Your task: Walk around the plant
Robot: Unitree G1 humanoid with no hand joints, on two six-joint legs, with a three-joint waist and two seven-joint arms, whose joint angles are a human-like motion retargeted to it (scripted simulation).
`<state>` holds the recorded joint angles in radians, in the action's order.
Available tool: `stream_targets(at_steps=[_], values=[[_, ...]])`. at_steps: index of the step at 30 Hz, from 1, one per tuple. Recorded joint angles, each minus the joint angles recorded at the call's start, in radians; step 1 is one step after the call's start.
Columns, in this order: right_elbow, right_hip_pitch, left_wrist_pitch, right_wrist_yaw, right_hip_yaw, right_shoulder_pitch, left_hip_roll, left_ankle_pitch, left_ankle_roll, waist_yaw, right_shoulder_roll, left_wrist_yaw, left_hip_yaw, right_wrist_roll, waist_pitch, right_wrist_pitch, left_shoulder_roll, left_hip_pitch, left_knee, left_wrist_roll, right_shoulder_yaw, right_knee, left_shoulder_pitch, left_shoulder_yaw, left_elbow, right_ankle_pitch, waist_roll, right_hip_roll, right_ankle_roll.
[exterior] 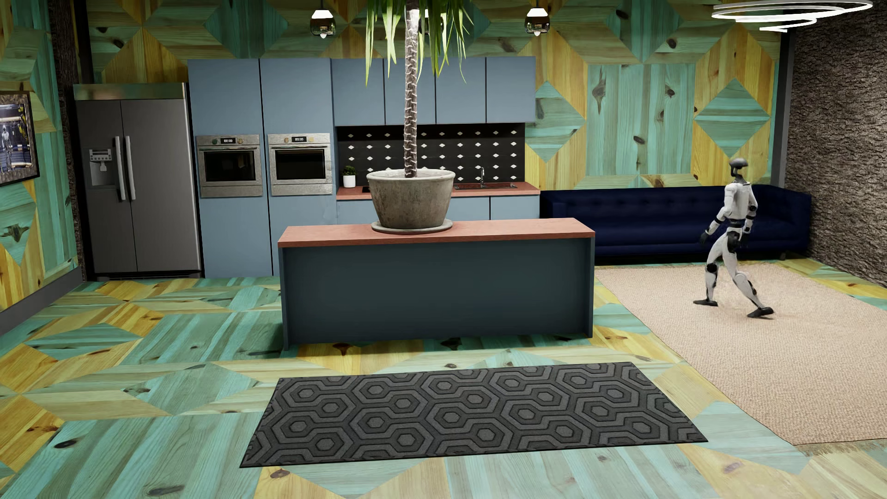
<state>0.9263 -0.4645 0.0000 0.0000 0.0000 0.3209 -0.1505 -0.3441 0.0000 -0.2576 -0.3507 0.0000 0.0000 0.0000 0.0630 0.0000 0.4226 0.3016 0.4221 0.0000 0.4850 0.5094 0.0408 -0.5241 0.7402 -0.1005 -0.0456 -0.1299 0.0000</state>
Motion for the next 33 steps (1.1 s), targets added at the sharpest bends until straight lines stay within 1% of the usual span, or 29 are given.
stream_targets(at_steps=[1,2,3,4,5,6,7,8,9,10,11,12,13,14,15,16,17,18,19,20,22,25,27,28,29,30,31,32,33], values=[[0.013,-0.007,0.0,0.0,0.0,0.006,0.028,0.061,0.0,-0.018,0.001,0.0,0.0,0.0,0.004,0.0,-0.003,0.034,0.048,0.0,-0.005,0.073,0.015,0.009,-0.016,-0.025,0.015,0.021,0.0],[0.041,0.004,0.0,0.0,0.0,0.009,0.053,0.161,0.0,-0.032,-0.001,0.0,0.0,0.0,-0.005,0.0,-0.016,0.045,0.134,0.0,0.015,0.147,0.045,0.032,-0.016,0.007,0.024,0.041,0.0],[0.067,-0.007,0.0,0.0,0.0,0.013,0.081,0.308,0.0,-0.033,0.006,0.0,0.0,0.0,-0.025,0.0,-0.044,-0.01,0.294,0.0,0.005,0.225,0.074,0.052,0.012,0.023,0.043,0.061,0.0],[0.091,0.042,0.0,0.0,0.0,0.015,0.112,0.435,0.0,-0.017,0.012,0.0,0.0,0.0,-0.013,0.0,-0.066,-0.08,0.509,0.0,-0.007,0.283,0.102,0.045,0.047,-0.021,0.059,0.099,0.0],[0.091,0.105,0.0,0.0,0.0,0.006,0.114,0.459,0.0,0.017,0.017,0.0,0.0,0.0,-0.002,0.0,-0.073,-0.195,0.746,0.0,-0.019,0.279,0.114,0.004,0.065,-0.067,0.057,0.118,0.0],[0.082,0.2,0.0,0.0,0.0,-0.007,0.126,0.439,0.0,0.056,0.014,0.0,0.0,0.0,0.016,0.0,-0.08,-0.316,0.915,0.0,0.001,0.241,0.12,-0.032,0.081,-0.096,0.064,0.132,0.0],[0.062,0.282,0.0,0.0,0.0,-0.022,0.109,0.454,0.0,0.117,0.008,0.0,0.0,0.0,0.022,0.0,-0.085,-0.427,0.94,0.0,0.011,0.195,0.127,-0.083,0.101,-0.105,0.047,0.121,0.0],[0.033,0.358,0.0,0.0,0.0,-0.039,0.094,0.498,0.0,0.183,0.003,0.0,0.0,0.0,0.035,0.0,-0.091,-0.51,0.843,0.0,0.009,0.148,0.145,-0.103,0.129,-0.109,0.029,0.117,0.0],[-0.007,0.448,0.0,0.0,0.0,-0.058,0.08,0.582,0.0,0.232,-0.008,0.0,0.0,0.0,0.043,0.0,-0.088,-0.576,0.658,0.0,0.023,0.09,0.172,-0.109,0.147,-0.121,0.011,0.107,0.0],[-0.044,0.51,0.0,0.0,0.0,-0.079,0.075,0.661,0.0,0.269,-0.013,0.0,0.0,0.0,0.043,0.0,-0.085,-0.632,0.438,0.0,-0.001,0.052,0.193,-0.11,0.169,-0.13,0.006,0.107,0.0],[-0.101,0.571,0.0,0.0,0.0,-0.091,0.073,0.62,0.0,0.296,-0.025,0.0,0.0,0.0,0.038,0.0,-0.077,-0.664,0.232,0.0,-0.024,0.021,0.213,-0.118,0.178,-0.144,-0.001,0.106,0.0],[-0.142,0.614,0.0,0.0,0.0,-0.101,0.066,0.417,0.0,0.319,-0.033,0.0,0.0,0.0,0.029,0.0,-0.07,-0.684,0.091,0.0,-0.058,0.013,0.226,-0.139,0.188,-0.166,-0.005,0.099,0.0],[-0.172,0.656,0.0,0.0,0.0,-0.109,0.061,0.232,0.0,0.331,-0.044,0.0,0.0,0.0,0.023,0.0,-0.064,-0.702,0.051,0.0,-0.081,0.019,0.244,-0.151,0.194,-0.182,-0.012,0.091,0.0],[-0.183,0.688,0.0,0.0,0.0,-0.104,0.052,0.253,0.0,0.343,-0.048,0.0,0.0,0.0,0.019,0.0,-0.049,-0.724,0.058,0.0,-0.106,0.041,0.262,-0.175,0.18,-0.181,-0.02,0.088,0.0],[-0.184,0.707,0.0,0.0,0.0,-0.089,0.035,0.385,0.0,0.35,-0.045,0.0,0.0,0.0,0.014,0.0,-0.044,-0.732,0.101,0.0,-0.134,0.092,0.279,-0.18,0.182,-0.136,-0.028,0.082,0.0],[-0.174,0.695,0.0,0.0,0.0,-0.065,0.003,0.488,0.0,0.342,-0.038,0.0,0.0,0.0,0.006,0.0,-0.044,-0.718,0.146,0.0,-0.16,0.205,0.297,-0.175,0.186,-0.033,-0.047,0.056,0.0],[-0.135,0.607,0.0,0.0,0.0,-0.053,-0.038,0.537,0.0,0.319,-0.028,0.0,0.0,0.0,-0.002,0.0,-0.046,-0.696,0.191,0.0,-0.152,0.418,0.301,-0.182,0.198,0.099,-0.066,0.02,0.0],[-0.098,0.503,0.0,0.0,0.0,-0.043,-0.063,0.508,0.0,0.283,-0.025,0.0,0.0,0.0,0.003,0.0,-0.045,-0.642,0.219,0.0,-0.134,0.635,0.295,-0.189,0.208,0.12,-0.072,0.007,0.0],[-0.071,0.4,0.0,0.0,0.0,-0.042,-0.081,0.443,0.0,0.256,-0.02,0.0,0.0,0.0,0.023,0.0,-0.039,-0.552,0.198,0.0,-0.114,0.774,0.285,-0.183,0.193,0.004,-0.09,-0.011,0.0],[-0.049,0.31,0.0,0.0,0.0,-0.043,-0.076,0.373,0.0,0.219,-0.014,0.0,0.0,0.0,0.042,0.0,-0.038,-0.449,0.157,0.0,-0.078,0.788,0.264,-0.181,0.19,-0.084,-0.085,-0.002,0.0],[-0.028,0.191,0.0,0.0,0.0,-0.015,-0.056,0.243,0.0,0.108,-0.014,0.0,0.0,0.0,0.053,0.0,-0.026,-0.283,0.098,0.0,-0.038,0.543,0.209,-0.17,0.177,-0.14,-0.055,0.018,0.0],[-0.03,0.06,0.0,0.0,0.0,0.044,-0.024,0.042,0.0,0.012,-0.03,0.0,0.0,0.0,0.02,0.0,-0.015,-0.114,0.015,0.0,-0.078,0.043,0.141,-0.07,0.101,-0.052,-0.004,0.021,0.0],[-0.016,-0.007,0.0,0.0,0.0,0.076,-0.007,-0.011,0.0,-0.046,-0.038,0.0,0.0,0.0,-0.005,0.0,-0.003,-0.043,0.051,0.0,-0.09,0.047,0.112,-0.047,0.071,-0.018,0.031,-0.014,0.0],[-0.002,-0.013,0.0,0.0,0.0,0.085,0.009,0.023,0.0,-0.078,-0.046,0.0,0.0,0.0,0.001,0.0,-0.011,-0.009,0.129,0.0,-0.088,0.139,0.125,-0.015,0.045,0.033,0.055,-0.001,0.0],[0.018,-0.031,0.0,0.0,0.0,0.091,0.032,0.167,0.0,-0.091,-0.038,0.0,0.0,0.0,-0.002,0.0,-0.019,-0.039,0.281,0.0,-0.12,0.246,0.126,0.037,0.028,0.055,0.088,0.022,0.0],[0.058,0.01,0.0,0.0,0.0,0.075,0.045,0.376,0.0,-0.087,-0.04,0.0,0.0,0.0,0.008,0.0,-0.045,-0.099,0.487,0.0,-0.088,0.307,0.132,-0.016,0.073,0.019,0.113,0.03,0.0],[0.081,0.053,0.0,0.0,0.0,0.061,0.053,0.512,0.0,-0.047,-0.03,0.0,0.0,0.0,0.016,0.0,-0.053,-0.192,0.675,0.0,-0.082,0.333,0.131,-0.042,0.084,-0.028,0.114,0.031,0.0],[0.087,0.121,0.0,0.0,0.0,0.05,0.068,0.561,0.0,-0.001,-0.016,0.0,0.0,0.0,0.024,0.0,-0.062,-0.294,0.784,0.0,-0.076,0.317,0.129,-0.081,0.095,-0.059,0.113,0.026,0.0],[0.073,0.209,0.0,0.0,0.0,0.046,0.06,0.566,0.0,0.044,-0.004,0.0,0.0,0.0,0.031,0.0,-0.071,-0.397,0.803,0.0,-0.069,0.276,0.14,-0.1,0.107,-0.073,0.09,-0.001,0.0]])
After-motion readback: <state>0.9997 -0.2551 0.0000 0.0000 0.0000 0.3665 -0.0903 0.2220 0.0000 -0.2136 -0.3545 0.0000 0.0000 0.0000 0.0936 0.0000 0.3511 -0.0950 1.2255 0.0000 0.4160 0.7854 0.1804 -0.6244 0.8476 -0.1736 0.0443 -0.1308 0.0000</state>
